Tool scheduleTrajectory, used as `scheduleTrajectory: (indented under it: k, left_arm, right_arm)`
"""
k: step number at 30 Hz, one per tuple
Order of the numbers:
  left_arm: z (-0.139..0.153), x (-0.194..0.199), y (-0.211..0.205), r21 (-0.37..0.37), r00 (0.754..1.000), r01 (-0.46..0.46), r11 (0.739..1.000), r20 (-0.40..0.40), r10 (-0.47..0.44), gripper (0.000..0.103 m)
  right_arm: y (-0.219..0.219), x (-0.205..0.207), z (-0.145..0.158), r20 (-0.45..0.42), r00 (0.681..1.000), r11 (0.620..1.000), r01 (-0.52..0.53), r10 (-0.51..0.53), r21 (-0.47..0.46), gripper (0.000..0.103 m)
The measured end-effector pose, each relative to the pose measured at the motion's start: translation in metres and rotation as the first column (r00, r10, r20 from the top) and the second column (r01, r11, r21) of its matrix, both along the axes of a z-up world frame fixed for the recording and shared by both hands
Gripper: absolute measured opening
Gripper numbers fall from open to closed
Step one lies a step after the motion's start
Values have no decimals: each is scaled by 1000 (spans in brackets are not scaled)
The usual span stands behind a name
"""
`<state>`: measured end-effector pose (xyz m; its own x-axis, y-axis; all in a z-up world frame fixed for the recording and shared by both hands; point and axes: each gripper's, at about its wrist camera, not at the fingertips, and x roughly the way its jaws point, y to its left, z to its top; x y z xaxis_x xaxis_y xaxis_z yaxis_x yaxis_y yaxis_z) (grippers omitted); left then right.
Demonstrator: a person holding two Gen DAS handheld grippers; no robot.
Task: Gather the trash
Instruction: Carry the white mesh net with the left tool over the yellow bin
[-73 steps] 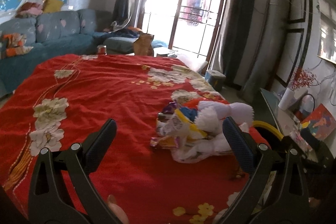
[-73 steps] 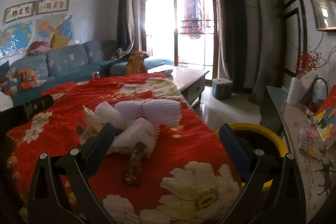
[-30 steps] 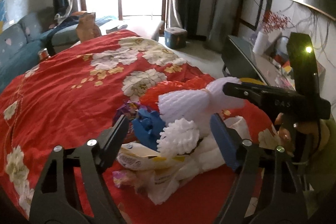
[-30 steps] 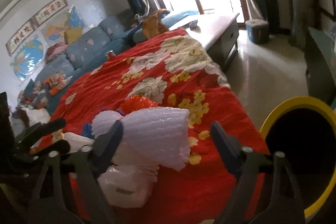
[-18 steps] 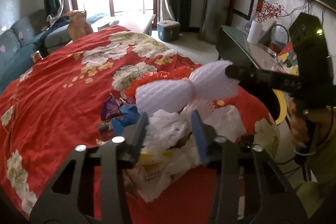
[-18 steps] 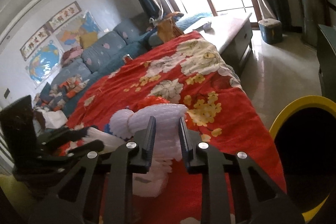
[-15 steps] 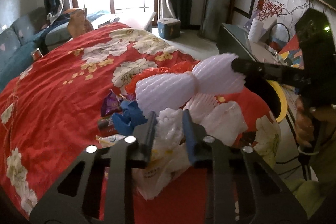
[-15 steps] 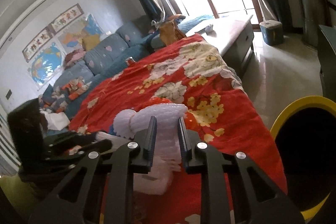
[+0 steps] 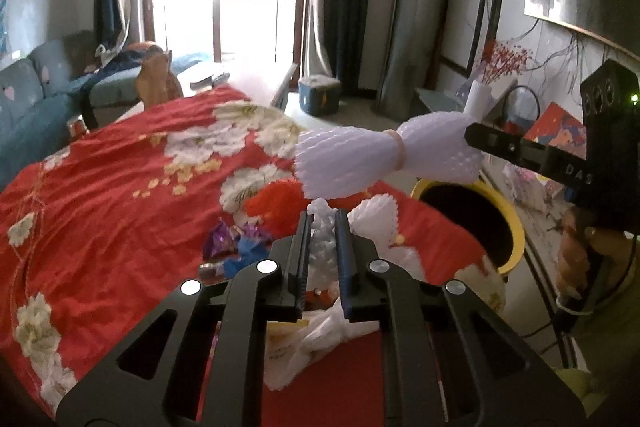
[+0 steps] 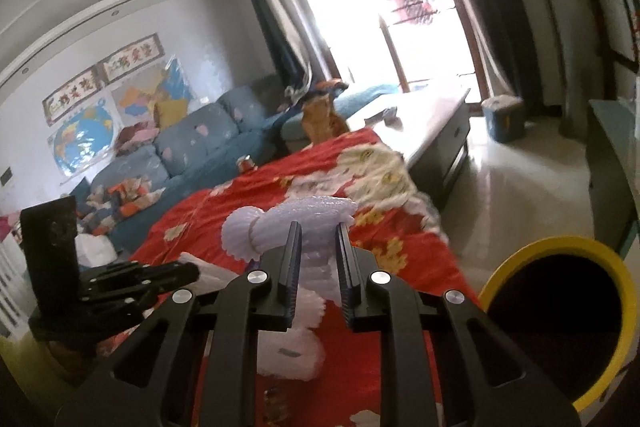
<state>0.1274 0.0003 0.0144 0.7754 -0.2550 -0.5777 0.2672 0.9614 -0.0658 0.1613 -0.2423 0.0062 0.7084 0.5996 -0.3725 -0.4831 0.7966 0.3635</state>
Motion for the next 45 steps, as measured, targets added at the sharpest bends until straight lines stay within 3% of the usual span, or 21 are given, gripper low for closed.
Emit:
scheduleTrajectory:
  k: [10,27,34,45]
  left_arm:
    - [25,2,-14,-28,997,-2,1000,80,4,8]
    - [21,14,-79,-22,992,104,994,80,-101,8]
    - [10,18,-117,5,985,165,986,56,-165,8]
    - [-19,27,-167,19,974,225,974,-14,-225,8]
  right_arm:
    - [-48,-1,5,20,991,989,133,-134,61,16]
    - [-135,-11,-10,-1,943,938,331,-332,99,15]
    - [-166,-14,-23,-31,911,907,413,-411,82,15]
    - [-191,-8,-55,-78,855,859,512,-512,-22,15]
